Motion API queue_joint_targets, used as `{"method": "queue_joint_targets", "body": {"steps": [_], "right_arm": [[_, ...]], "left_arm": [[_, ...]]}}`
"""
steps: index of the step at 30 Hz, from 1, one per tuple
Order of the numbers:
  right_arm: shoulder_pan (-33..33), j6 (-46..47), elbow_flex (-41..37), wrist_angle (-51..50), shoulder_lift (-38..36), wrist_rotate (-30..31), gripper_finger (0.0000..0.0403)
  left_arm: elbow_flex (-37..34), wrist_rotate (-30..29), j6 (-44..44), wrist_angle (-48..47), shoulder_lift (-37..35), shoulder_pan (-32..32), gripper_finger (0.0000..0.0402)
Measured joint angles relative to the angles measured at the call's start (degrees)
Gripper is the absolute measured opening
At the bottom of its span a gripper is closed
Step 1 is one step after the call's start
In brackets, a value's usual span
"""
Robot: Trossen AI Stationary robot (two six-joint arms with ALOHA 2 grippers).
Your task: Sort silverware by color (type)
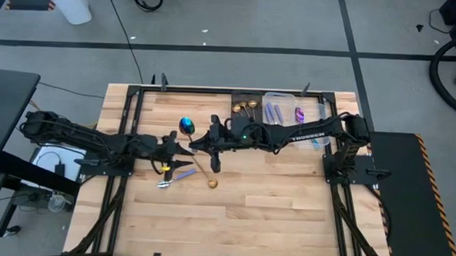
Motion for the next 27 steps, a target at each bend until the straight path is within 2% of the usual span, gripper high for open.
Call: {"method": "queue_joint_targets", "body": {"steps": [12,16,27], "right_arm": [[-0.3,1.4,0.0,-6.8,0.0,-0.1,0.0010],[-0.8,3.9,0.0,-13.0,0.0,0.4,0.0010],[-1.0,11.3,0.0,-32.5,0.0,6.7,0.0010]], "left_arm": [[0.0,0.0,-6.8,-6.4,0.0,0.0,0.0153],[0.0,0.0,-8.0,-8.2,0.0,0.0,0.0153],[0.0,0.0,-7.4,-8.8,0.0,0.0,0.0153]]}}
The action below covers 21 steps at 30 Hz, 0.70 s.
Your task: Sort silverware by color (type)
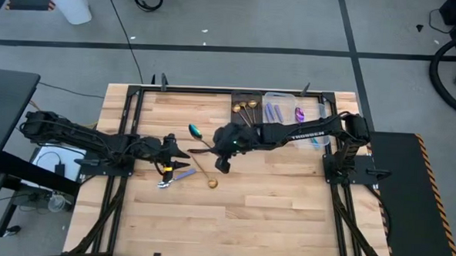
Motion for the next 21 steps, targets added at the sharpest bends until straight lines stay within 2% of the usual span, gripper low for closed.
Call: {"method": "queue_joint_targets", "body": {"steps": [6,13,21], "right_arm": [[0.0,5.0,0.0,-10.2,-0.6,1.3,0.0010],[0.0,7.7,0.0,-20.1,-3.4,4.8,0.0010],[-1.5,9.1,0.0,-30.7,-7.2,9.7,0.0011]], "left_arm": [[0.0,0.0,4.3,0.9,0.0,0.0,0.0153],[0.0,-0.1,14.5,5.0,0.0,0.0,0.0153],[0.0,-0.1,18.1,9.4,0.0,0.0,0.0153]]}}
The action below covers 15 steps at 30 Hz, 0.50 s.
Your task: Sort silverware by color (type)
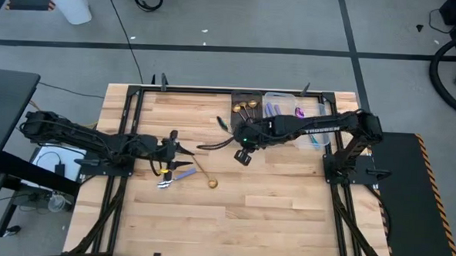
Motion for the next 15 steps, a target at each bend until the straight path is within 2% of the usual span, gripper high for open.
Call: {"method": "queue_joint_targets", "body": {"steps": [11,15], "right_arm": [[-4.5,1.1,0.0,-10.9,-6.2,0.0,0.0011],[-6.3,2.3,0.0,-15.3,-7.3,1.9,0.0011]], "left_arm": [[0.0,0.0,-2.1,1.3,0.0,0.0,0.0153],[0.0,0.1,-3.6,1.3,0.0,0.0,0.0153]]}}
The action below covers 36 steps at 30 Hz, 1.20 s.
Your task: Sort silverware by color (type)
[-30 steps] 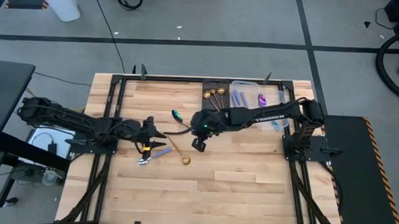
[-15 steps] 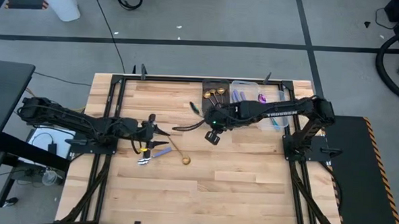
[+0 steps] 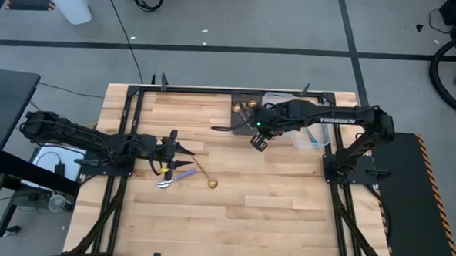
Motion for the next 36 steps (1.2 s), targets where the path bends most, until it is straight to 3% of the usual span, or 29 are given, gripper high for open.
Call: {"method": "queue_joint_targets", "body": {"steps": [18,24,36], "right_arm": [[-5.2,-3.5,0.0,-4.2,-0.1,-0.4,0.0012],[-7.5,-5.4,0.0,-4.9,-0.3,-3.5,0.0012],[-14.0,-4.1,0.0,-13.5,-6.1,-4.7,0.0012]], "left_arm": [[0.0,0.0,-4.5,-2.8,0.0,0.0,0.0153],[0.0,0.0,-4.6,-3.1,0.0,0.0,0.0153],[0.0,0.0,-4.5,-2.5,0.0,0.0,0.0153]]}}
